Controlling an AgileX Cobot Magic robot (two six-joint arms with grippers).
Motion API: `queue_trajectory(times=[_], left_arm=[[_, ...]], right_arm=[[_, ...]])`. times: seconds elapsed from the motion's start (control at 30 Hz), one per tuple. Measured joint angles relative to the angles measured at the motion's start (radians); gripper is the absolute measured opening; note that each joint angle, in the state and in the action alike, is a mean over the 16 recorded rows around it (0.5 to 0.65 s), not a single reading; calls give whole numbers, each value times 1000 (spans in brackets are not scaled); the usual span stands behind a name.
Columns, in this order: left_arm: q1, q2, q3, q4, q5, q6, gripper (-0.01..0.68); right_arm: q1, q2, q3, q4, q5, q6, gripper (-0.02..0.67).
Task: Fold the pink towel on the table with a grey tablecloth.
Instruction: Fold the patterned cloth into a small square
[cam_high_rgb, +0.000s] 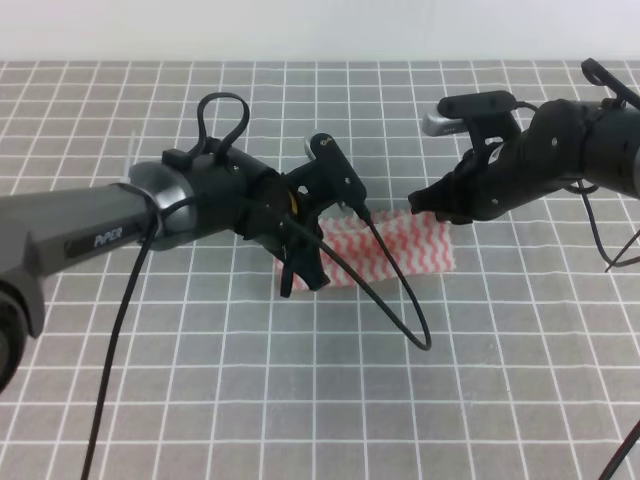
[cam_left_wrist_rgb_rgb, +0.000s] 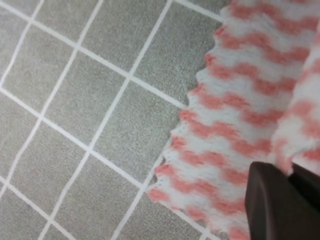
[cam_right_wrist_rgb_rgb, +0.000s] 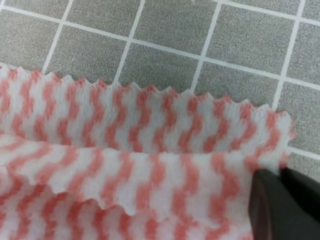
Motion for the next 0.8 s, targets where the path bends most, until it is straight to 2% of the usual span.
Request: queue_trajectory(times=[0.8], left_arm=[[13,4,-1,5,-70,-34,-1]], right_arm=[[0,27,0,1,-21,-1,-15]])
